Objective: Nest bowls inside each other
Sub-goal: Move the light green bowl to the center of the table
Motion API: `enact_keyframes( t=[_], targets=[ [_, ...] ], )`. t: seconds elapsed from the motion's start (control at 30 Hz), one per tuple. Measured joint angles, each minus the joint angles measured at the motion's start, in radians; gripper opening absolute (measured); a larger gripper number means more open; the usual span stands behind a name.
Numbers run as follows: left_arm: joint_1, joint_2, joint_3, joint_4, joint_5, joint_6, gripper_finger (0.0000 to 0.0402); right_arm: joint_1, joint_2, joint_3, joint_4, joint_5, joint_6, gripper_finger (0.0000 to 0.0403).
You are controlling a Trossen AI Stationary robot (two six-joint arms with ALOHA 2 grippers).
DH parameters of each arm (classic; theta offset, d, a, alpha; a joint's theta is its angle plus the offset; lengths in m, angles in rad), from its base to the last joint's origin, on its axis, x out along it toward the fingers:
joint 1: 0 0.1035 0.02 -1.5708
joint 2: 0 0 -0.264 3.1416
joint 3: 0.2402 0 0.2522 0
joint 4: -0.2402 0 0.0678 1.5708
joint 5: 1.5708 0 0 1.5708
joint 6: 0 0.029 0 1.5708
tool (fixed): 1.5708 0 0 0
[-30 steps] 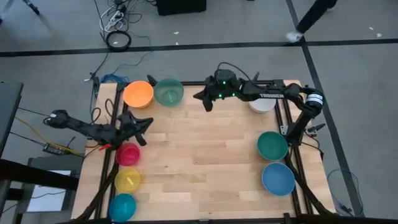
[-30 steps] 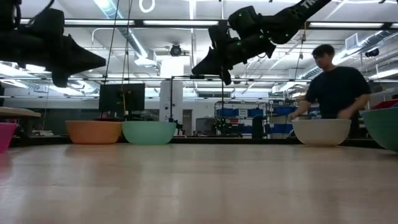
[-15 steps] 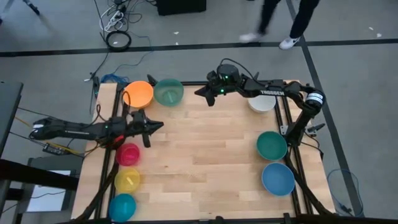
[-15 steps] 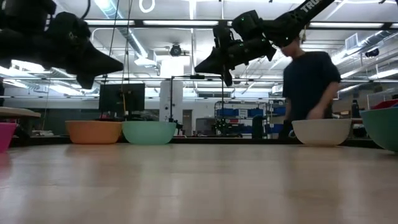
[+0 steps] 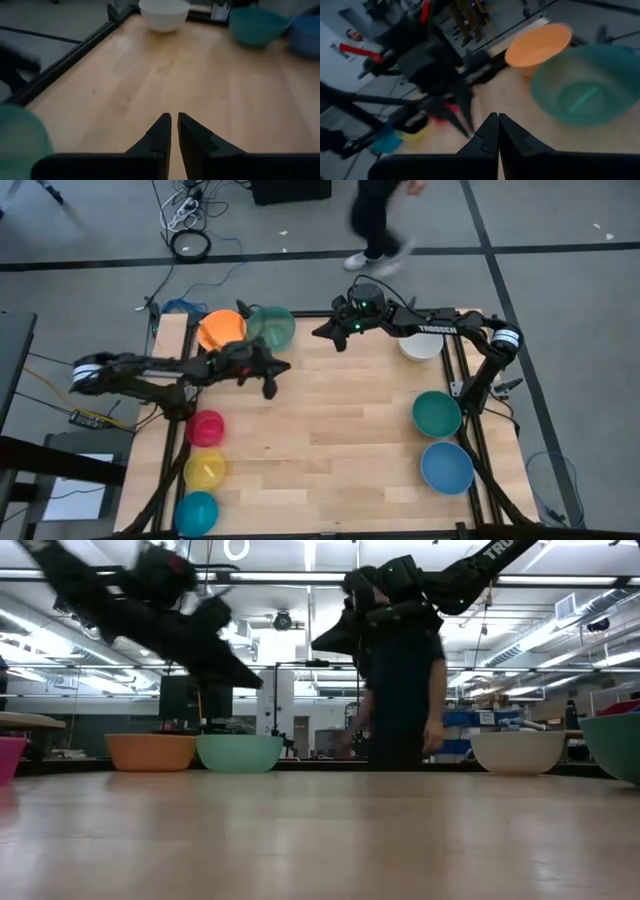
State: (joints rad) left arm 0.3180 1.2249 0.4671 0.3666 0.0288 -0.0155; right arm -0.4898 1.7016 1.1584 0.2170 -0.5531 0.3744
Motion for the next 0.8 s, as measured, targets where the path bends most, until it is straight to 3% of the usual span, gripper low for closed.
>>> enact_keyframes(
  t=[0.17,0.3,0.53,0.8],
  targets=[
    [0.07,0.162,0.18,-0.15,-0.034,0.121,0.0043,0.019,-0.013,0.0,-0.054,-0.084,-0.024,0.0],
    [0.128,0.157,0.257,-0.239,-0.045,0.17,0.0043,0.034,-0.072,-0.001,-0.181,-0.067,-0.112,0.0],
    [0.25,0.098,0.306,-0.394,-0.116,0.243,0.0043,0.039,-0.209,-0.001,-0.314,0.062,-0.205,0.0],
    [0.376,0.242,0.305,-0.387,-0.108,0.258,0.0043,0.074,-0.3,-0.001,-0.337,0.096,-0.202,0.0]
  ],
)
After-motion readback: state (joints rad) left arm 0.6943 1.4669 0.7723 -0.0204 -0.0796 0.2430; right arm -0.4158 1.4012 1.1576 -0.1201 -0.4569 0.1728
